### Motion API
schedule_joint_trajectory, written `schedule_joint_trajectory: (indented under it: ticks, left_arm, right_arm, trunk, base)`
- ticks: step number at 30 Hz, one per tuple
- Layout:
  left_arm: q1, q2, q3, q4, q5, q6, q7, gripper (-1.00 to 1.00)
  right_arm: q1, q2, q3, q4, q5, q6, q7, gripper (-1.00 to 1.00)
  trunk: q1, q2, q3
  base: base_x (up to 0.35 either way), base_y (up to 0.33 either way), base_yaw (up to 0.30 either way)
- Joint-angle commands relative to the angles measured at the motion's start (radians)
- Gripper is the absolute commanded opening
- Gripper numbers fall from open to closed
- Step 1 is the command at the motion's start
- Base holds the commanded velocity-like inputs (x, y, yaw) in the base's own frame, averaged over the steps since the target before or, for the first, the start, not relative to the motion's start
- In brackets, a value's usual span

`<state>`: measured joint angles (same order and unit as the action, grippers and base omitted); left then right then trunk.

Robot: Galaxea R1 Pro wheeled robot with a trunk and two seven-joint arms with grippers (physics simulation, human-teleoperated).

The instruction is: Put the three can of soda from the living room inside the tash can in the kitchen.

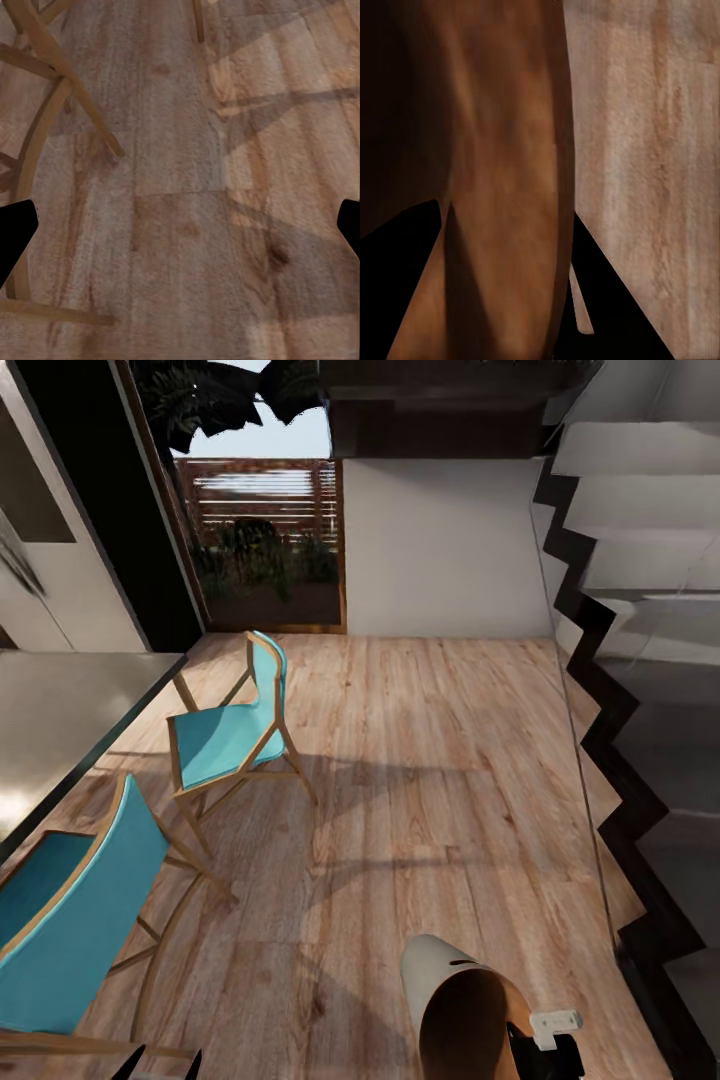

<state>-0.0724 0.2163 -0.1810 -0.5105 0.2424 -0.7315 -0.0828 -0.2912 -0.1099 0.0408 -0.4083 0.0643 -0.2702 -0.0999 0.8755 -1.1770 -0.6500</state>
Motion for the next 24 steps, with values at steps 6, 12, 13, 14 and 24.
schedule_joint_trajectory:
  ticks: [6,12,13,14,24]
  left_arm:
    - [-0.001,0.000,0.000,0.000,0.000,0.000,0.000,1.00]
    - [0.000,0.000,0.000,0.000,0.000,0.000,0.000,1.00]
    - [0.000,0.000,0.000,0.000,0.000,0.000,0.000,1.00]
    - [0.000,0.000,0.000,0.000,0.000,0.000,0.000,1.00]
    - [0.000,0.000,0.000,0.001,0.000,0.000,0.000,1.00]
  right_arm:
    - [0.000,-0.001,-0.001,-0.003,0.002,0.000,0.000,-1.00]
    - [0.000,-0.001,-0.001,-0.003,0.002,0.000,0.000,-1.00]
    - [0.000,-0.001,-0.001,-0.003,0.002,0.000,0.000,-1.00]
    - [0.000,-0.001,-0.001,-0.003,0.002,0.000,0.000,-1.00]
    - [0.000,-0.002,-0.001,-0.003,0.002,-0.001,0.000,-1.00]
  trunk:
    - [0.000,0.000,0.000]
    - [0.000,0.000,0.000]
    - [0.000,0.000,0.000]
    - [0.000,0.000,0.000]
    - [0.000,0.000,0.000]
  base:
    - [-0.080,0.000,0.019]
    - [-0.004,0.000,0.001]
    - [0.000,0.000,0.000]
    - [0.000,0.000,0.000]
    - [0.000,0.000,0.000]
